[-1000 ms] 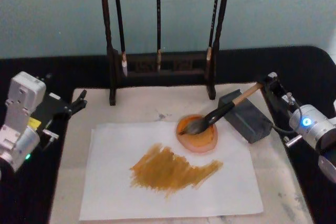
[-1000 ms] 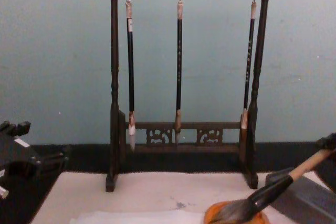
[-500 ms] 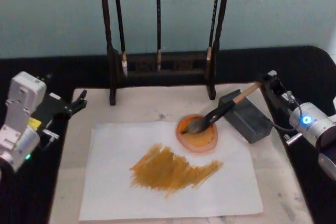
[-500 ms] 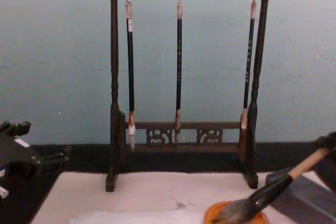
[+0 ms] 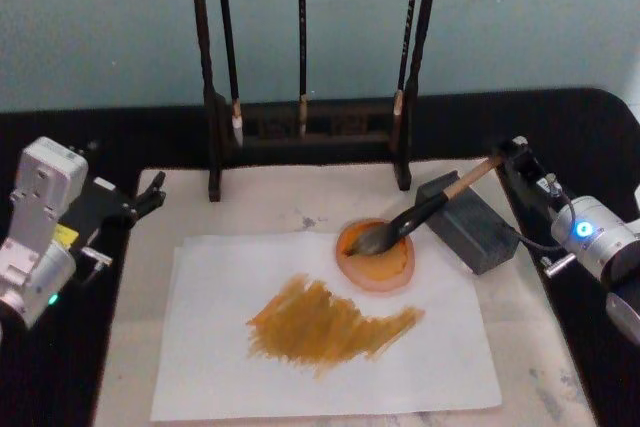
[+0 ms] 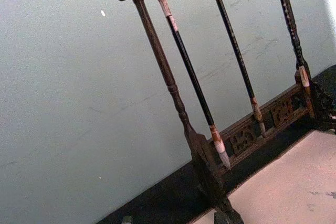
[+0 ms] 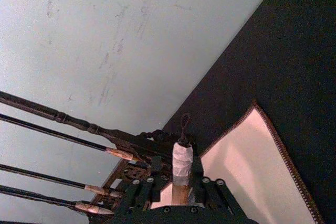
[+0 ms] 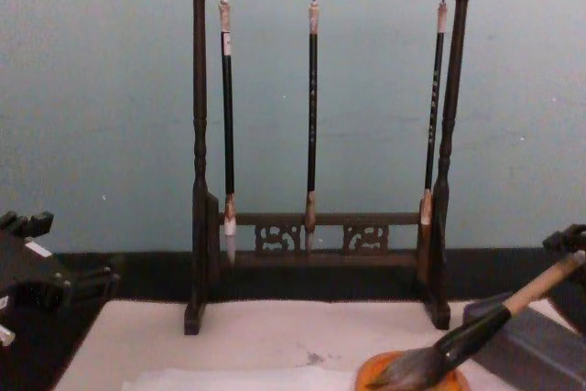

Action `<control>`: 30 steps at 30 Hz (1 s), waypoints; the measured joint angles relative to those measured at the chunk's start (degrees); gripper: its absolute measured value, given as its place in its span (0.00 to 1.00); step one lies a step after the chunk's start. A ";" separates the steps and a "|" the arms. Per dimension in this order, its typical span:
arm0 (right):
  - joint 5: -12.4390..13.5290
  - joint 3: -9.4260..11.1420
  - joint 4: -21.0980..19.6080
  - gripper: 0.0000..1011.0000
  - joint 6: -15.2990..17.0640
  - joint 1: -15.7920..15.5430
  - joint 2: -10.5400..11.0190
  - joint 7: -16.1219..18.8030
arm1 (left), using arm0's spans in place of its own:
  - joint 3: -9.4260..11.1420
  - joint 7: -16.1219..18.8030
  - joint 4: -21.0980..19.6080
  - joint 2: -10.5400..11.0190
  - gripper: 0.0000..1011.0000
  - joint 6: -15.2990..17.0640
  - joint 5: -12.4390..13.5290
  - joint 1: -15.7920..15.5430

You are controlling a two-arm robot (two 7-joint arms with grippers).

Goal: Pick up the brush from the inkstone, write on the paper, then place the brush back to its original position.

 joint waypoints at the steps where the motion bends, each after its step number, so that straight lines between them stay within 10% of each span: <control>1: -0.01 0.00 -0.01 0.34 0.00 0.00 0.00 -0.01 | 0.00 0.00 0.00 0.00 1.00 0.00 0.00 0.00; 22: -0.04 0.10 -0.12 0.97 0.06 -0.11 -0.07 -0.15 | 0.00 0.00 0.00 0.00 1.00 0.00 0.00 0.00; 30: 1.90 0.21 -3.30 0.99 0.45 -1.89 1.13 -1.71 | 0.00 0.00 0.00 0.00 1.00 0.00 0.00 0.00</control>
